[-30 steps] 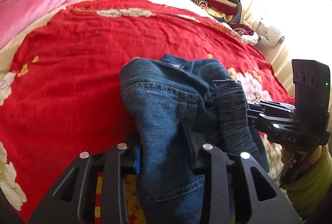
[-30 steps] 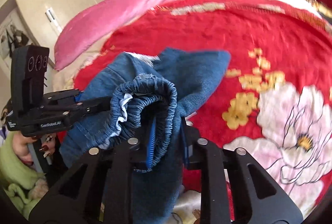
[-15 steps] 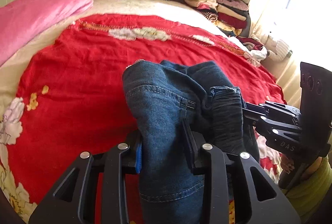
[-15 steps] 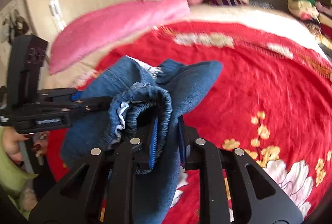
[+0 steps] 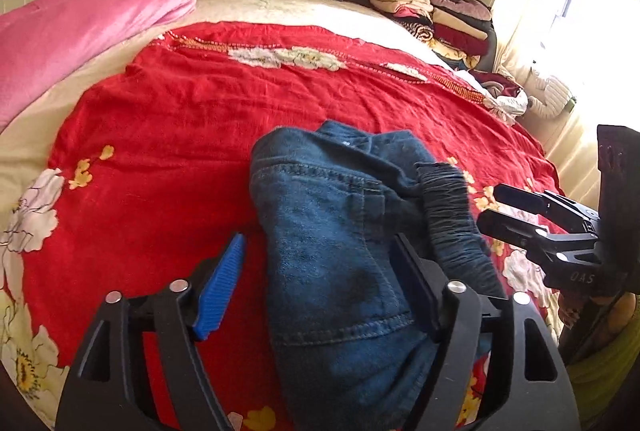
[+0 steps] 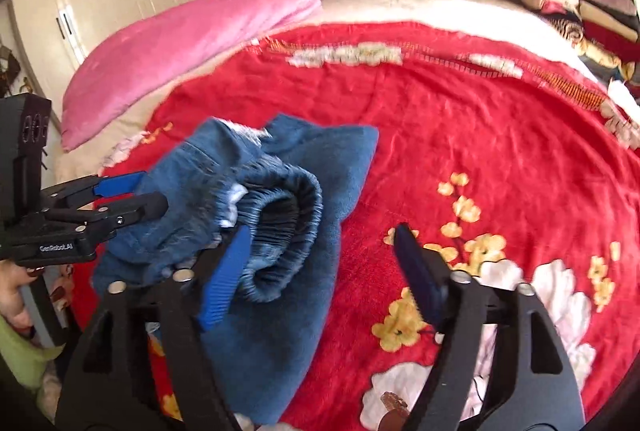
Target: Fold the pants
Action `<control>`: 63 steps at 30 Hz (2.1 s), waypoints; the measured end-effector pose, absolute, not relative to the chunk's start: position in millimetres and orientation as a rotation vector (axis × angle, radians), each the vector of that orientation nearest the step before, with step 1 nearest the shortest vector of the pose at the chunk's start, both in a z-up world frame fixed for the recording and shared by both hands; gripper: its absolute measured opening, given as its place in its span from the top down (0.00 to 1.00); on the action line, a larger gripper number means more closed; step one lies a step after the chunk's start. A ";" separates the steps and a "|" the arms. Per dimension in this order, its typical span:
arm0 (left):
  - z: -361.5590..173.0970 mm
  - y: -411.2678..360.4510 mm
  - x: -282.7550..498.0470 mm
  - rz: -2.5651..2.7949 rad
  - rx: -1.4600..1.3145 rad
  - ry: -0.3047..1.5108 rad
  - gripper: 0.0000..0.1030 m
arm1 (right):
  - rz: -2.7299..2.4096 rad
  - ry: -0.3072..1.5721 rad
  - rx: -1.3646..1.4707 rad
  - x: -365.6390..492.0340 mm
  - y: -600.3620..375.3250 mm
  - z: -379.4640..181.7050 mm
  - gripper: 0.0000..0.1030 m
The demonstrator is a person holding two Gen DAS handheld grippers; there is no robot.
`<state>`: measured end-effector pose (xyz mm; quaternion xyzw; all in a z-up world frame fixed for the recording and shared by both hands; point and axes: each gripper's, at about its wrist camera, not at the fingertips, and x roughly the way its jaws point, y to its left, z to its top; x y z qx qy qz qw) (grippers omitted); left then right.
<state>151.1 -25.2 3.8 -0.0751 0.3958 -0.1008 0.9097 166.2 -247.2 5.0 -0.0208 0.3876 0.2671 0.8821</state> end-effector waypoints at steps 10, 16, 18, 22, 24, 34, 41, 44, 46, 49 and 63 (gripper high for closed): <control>52.4 -15.7 109.3 -0.151 -0.146 0.696 0.04 | 0.514 0.598 -0.067 121.8 -260.2 63.8 0.09; 67.2 -13.3 80.4 -0.131 -0.144 0.662 0.04 | 0.496 0.551 -0.064 103.8 -265.1 80.0 0.09; 67.1 -14.0 71.3 -0.121 -0.132 0.664 0.04 | 0.479 0.536 -0.090 93.9 -265.7 81.8 0.09; 64.2 -13.5 56.0 -0.111 -0.135 0.675 0.04 | 0.449 0.519 -0.104 76.1 -269.3 82.6 0.09; 62.1 -13.2 48.7 -0.098 -0.130 0.679 0.04 | 0.448 0.523 -0.100 69.2 -271.3 82.3 0.09; 43.9 -14.4 16.6 -0.091 -0.155 0.706 0.04 | 0.407 0.534 -0.138 30.9 -265.5 62.7 0.09; 18.0 -24.4 3.0 -0.100 -0.142 0.767 0.04 | 0.401 0.638 -0.118 23.5 -260.7 27.0 0.09; 10.3 -25.8 5.1 -0.095 -0.145 0.792 0.04 | 0.396 0.686 -0.106 25.1 -258.6 14.0 0.09; 7.4 -26.1 6.7 -0.092 -0.144 0.799 0.04 | 0.386 0.689 -0.106 25.4 -258.6 9.9 0.09; 6.7 -26.7 7.0 -0.088 -0.144 0.799 0.04 | 0.379 0.693 -0.096 26.8 -259.9 7.3 0.09; 9.6 -29.7 5.8 -0.076 -0.127 0.787 0.04 | 0.369 0.683 -0.088 26.7 -261.8 9.0 0.09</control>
